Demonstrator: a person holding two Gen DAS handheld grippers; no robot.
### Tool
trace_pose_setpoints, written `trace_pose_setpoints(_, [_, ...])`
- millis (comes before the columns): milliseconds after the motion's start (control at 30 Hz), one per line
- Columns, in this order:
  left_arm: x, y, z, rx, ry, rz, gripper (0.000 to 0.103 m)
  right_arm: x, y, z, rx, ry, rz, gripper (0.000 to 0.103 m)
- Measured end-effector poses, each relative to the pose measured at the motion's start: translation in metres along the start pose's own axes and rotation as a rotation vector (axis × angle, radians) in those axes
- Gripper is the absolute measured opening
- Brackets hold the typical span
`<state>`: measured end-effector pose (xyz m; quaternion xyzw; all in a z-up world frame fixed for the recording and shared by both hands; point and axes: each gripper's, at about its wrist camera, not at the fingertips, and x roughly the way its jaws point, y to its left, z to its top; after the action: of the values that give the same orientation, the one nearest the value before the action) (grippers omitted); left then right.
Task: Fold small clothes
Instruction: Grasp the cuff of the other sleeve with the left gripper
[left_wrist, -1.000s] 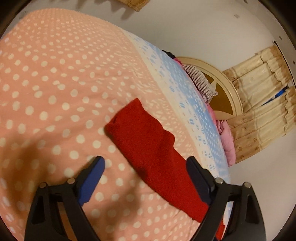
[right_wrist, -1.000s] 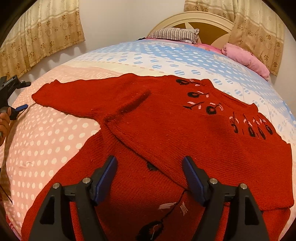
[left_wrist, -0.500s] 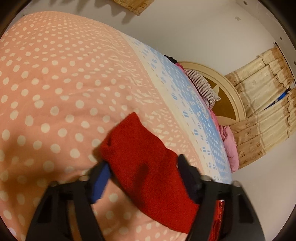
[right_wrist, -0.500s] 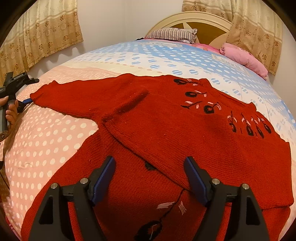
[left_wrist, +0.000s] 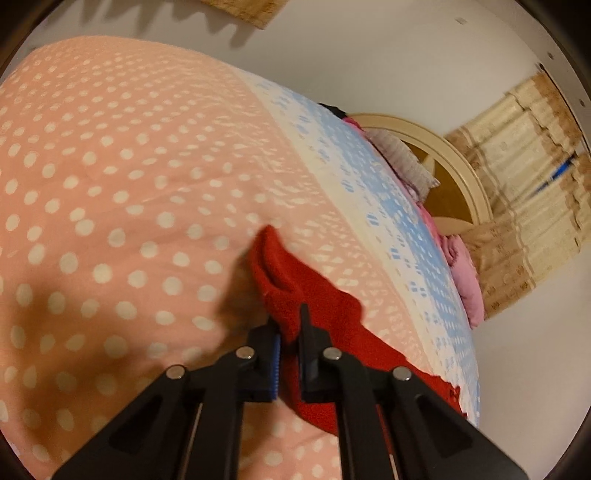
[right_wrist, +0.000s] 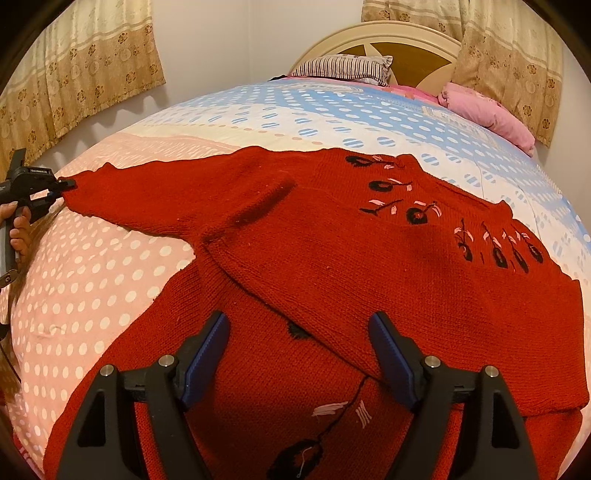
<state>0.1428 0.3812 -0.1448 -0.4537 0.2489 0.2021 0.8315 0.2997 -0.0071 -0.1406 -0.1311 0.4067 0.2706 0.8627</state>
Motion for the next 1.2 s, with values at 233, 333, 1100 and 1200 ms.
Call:
trace_pose_setpoints(233, [-0.023,-0.039,0.001,0.086,-0.018,-0.055,0.005,-0.002,-0.006,0.002,0.03,-0.005,0.032,0.08])
trace_pose_setpoints(333, [-0.037,-0.06,0.001,0.123,-0.022,-0.097,0.005,-0.012,-0.012,0.004,0.069,-0.027,0.053,0.08])
trace_pose_setpoints(1100, [-0.052,-0.22,-0.033,0.31,0.015,-0.314,0.005,-0.124,-0.04,-0.043,0.117,-0.141,0.093,0.08])
trace_pose_setpoints(1200, [-0.052,-0.237,-0.042,0.322,0.022,-0.334,0.005,-0.132,-0.045,-0.053,0.13,-0.147,0.096,0.08])
